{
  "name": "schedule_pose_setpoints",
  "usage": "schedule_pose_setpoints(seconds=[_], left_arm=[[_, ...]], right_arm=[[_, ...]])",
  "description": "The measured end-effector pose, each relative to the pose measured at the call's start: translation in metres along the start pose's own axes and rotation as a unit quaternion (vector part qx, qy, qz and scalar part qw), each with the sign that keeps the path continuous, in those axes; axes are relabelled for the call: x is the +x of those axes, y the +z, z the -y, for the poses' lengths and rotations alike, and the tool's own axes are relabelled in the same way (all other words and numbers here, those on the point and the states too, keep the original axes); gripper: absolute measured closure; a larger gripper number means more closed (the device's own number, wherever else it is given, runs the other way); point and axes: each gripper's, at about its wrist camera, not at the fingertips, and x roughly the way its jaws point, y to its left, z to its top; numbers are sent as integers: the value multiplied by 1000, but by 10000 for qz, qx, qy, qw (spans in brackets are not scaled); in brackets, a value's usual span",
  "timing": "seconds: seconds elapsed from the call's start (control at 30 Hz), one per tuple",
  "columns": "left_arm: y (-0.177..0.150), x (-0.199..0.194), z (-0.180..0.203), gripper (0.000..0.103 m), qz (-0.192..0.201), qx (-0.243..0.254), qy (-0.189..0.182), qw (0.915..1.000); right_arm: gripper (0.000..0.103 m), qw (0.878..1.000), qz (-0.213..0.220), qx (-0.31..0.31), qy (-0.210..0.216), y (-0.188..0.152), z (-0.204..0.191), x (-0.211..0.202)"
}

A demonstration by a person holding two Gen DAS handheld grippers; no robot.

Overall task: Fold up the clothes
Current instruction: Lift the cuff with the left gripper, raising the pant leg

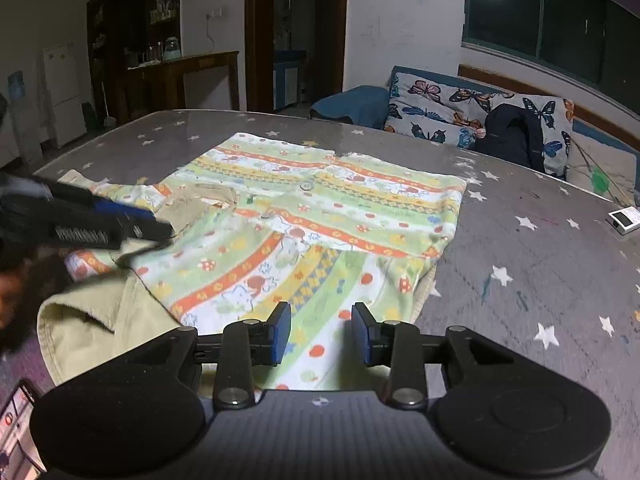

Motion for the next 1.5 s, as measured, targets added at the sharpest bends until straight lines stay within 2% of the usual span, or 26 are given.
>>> schedule_pose_setpoints(seconds=[0.03, 0.1, 0.2, 0.27, 0.33, 0.4, 0.63, 0.8, 0.9, 0.97, 1.13, 1.23, 1.3, 1.47, 1.5], left_arm=[[1, -5, -6, 51, 95, -61, 121, 9999], [4, -15, -20, 47, 217, -200, 255, 9992], [6, -28, -45, 36, 309, -463, 426, 9975], [4, -36, -62, 21, 414, -615, 664, 9950], [0, -42, -78, 11, 455, -730, 908, 9921], [-3, -45, -93, 10, 431, -821, 1116, 9894], [-20, -49, -142, 1, 284, -1235, 1768, 9761], [-30, -44, -170, 1, 138, -1449, 2153, 9657], [-35, -40, -185, 2, 47, -1606, 2304, 9597], [-38, -38, -194, 7, 20, -1717, 2329, 9572], [-42, -32, -205, 17, -125, -1830, 2351, 9545], [-42, -30, -203, 21, -81, -1746, 2411, 9546], [-42, -29, -202, 29, -48, -1734, 2404, 9551], [-41, -30, -200, 62, 17, -1618, 2347, 9585], [-41, -30, -199, 66, 23, -1592, 2326, 9594]], right_arm=[[68, 10000, 19, 48, -14, -5, -6, -4], [61, 9999, 58, 127, -8, -7, -6, -6], [59, 9999, 76, 92, -41, -11, -9, -5], [56, 9999, 81, 57, -56, -13, -11, -4], [49, 9999, 89, 17, -57, -15, -13, -3], [42, 9999, 99, -25, -52, -16, -16, -2], [31, 9998, 101, -152, -72, -17, -22, 1], [24, 9998, 87, -169, -60, -17, -25, 3], [21, 9998, 81, -169, -49, -17, -25, 3], [19, 9998, 76, -169, -41, -17, -26, 3], [18, 9998, 66, -169, -23, -16, -27, 4], [17, 9998, 66, -170, -24, -16, -27, 4], [17, 9998, 66, -171, -25, -16, -28, 4], [17, 9998, 68, -177, -30, -16, -28, 4], [17, 9998, 69, -179, -32, -16, -28, 4]])
